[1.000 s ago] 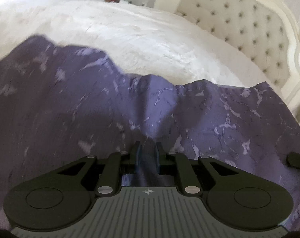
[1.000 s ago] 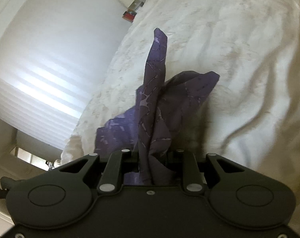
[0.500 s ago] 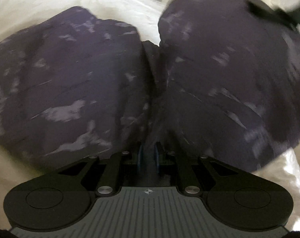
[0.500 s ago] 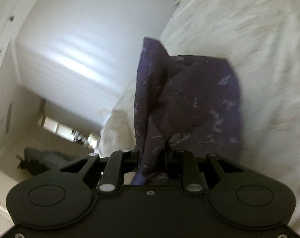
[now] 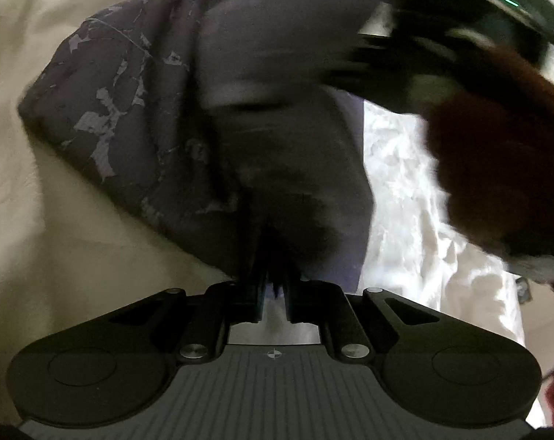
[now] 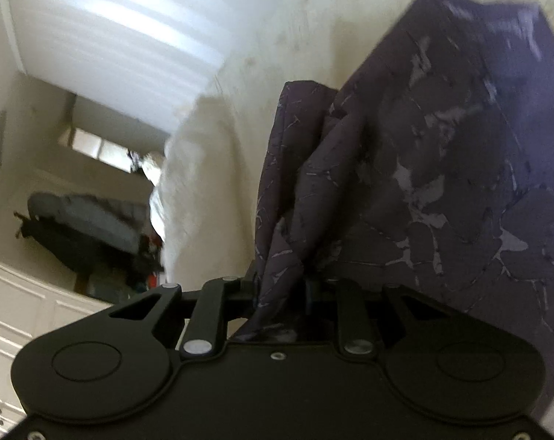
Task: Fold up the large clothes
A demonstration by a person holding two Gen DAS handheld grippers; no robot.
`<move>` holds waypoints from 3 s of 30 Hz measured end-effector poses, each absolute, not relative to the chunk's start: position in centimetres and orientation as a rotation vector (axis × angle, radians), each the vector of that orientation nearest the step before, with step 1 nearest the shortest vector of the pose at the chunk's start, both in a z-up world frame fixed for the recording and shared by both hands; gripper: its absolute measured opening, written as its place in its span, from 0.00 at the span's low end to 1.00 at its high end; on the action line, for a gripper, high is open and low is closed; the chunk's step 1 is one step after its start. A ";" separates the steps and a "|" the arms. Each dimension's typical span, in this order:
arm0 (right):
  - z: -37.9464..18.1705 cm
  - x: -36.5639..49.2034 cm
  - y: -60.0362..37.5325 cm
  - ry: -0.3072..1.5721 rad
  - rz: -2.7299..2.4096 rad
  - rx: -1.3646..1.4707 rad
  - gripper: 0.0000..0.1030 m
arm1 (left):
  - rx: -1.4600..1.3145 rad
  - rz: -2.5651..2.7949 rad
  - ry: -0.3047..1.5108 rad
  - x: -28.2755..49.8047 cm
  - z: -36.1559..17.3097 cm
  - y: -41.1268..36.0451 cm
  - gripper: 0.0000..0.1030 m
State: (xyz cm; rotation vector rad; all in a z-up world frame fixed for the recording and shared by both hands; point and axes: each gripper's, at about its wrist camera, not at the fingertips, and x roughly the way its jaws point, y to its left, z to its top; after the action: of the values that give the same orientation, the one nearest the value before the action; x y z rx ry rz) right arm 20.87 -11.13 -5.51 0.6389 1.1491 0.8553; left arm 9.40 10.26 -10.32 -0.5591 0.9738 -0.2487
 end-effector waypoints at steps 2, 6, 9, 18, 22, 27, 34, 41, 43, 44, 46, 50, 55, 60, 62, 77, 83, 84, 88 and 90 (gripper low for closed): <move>-6.4 20.9 -10.5 1.180 0.872 0.616 0.35 | -0.541 -0.248 0.975 9.5 -10.3 10.2 0.11; -7.4 21.2 -10.4 1.205 0.909 0.599 0.36 | -0.496 -0.234 0.973 9.9 -9.7 9.2 0.11; -7.5 21.5 -10.4 1.211 0.918 0.619 0.38 | -0.461 -0.237 0.956 9.9 -9.1 8.7 0.12; -1.8 20.5 -14.2 1.052 1.121 0.632 0.86 | -0.232 -0.393 0.781 6.3 -4.7 6.5 0.19; 1.5 20.1 -17.9 0.934 1.108 0.603 0.88 | -0.135 -0.455 0.681 5.7 -2.4 6.4 0.24; 3.2 19.5 -24.0 0.798 0.960 0.535 0.90 | -0.066 -0.452 0.576 6.9 -0.7 6.8 0.28; 0.8 18.3 -28.2 0.755 0.726 0.540 0.91 | -0.064 -0.263 0.534 11.4 -1.5 10.1 0.30; -1.0 17.1 -26.4 0.733 0.645 0.384 0.80 | -0.166 -0.116 0.682 12.4 -6.4 15.0 0.29; -0.6 16.7 -25.0 0.704 0.665 0.305 0.64 | -0.166 -0.120 0.669 11.9 -6.1 15.1 0.29; -0.3 16.4 -23.9 0.685 0.684 0.253 0.55 | -0.164 -0.118 0.666 11.9 -6.1 15.0 0.29; 0.0 16.2 -21.7 0.658 0.722 0.176 0.50 | -0.170 -0.115 0.662 12.0 -6.4 15.2 0.29; -0.3 17.3 -18.0 0.646 0.742 0.058 0.50 | -0.195 -0.117 0.652 12.0 -6.6 15.4 0.29; -3.1 21.6 -16.2 0.697 0.619 -0.063 0.00 | -0.245 -0.103 0.651 12.0 -7.2 16.2 0.21; -4.2 24.3 -16.6 0.765 0.583 0.055 0.00 | -0.340 -0.094 0.657 11.7 -7.4 17.6 0.16; -2.9 23.2 -16.3 0.718 0.620 0.033 0.24 | -0.348 -0.095 0.655 11.5 -7.5 17.7 0.16; 0.4 19.5 -5.8 0.663 0.943 -0.038 0.65 | -0.353 -0.100 0.627 11.1 -7.8 17.7 0.16; -0.4 19.1 -2.8 0.735 0.882 -0.178 0.14 | -0.348 -0.096 0.620 10.9 -7.9 17.4 0.16; -0.5 19.2 -2.7 0.732 0.872 -0.185 0.10 | -0.357 -0.094 0.618 10.8 -7.9 17.5 0.16; -1.0 21.2 -2.2 0.757 0.841 -0.149 0.08 | -0.367 -0.078 0.613 10.3 -8.0 17.3 0.16; -1.7 22.1 -1.8 0.766 0.830 -0.143 0.08 | -0.372 -0.075 0.617 10.2 -8.0 17.4 0.16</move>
State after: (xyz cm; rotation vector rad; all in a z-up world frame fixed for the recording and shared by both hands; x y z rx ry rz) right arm 22.06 -1.79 -1.74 -0.1428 0.7656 0.8303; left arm 10.22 17.36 -8.04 -0.3716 0.6172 -0.0752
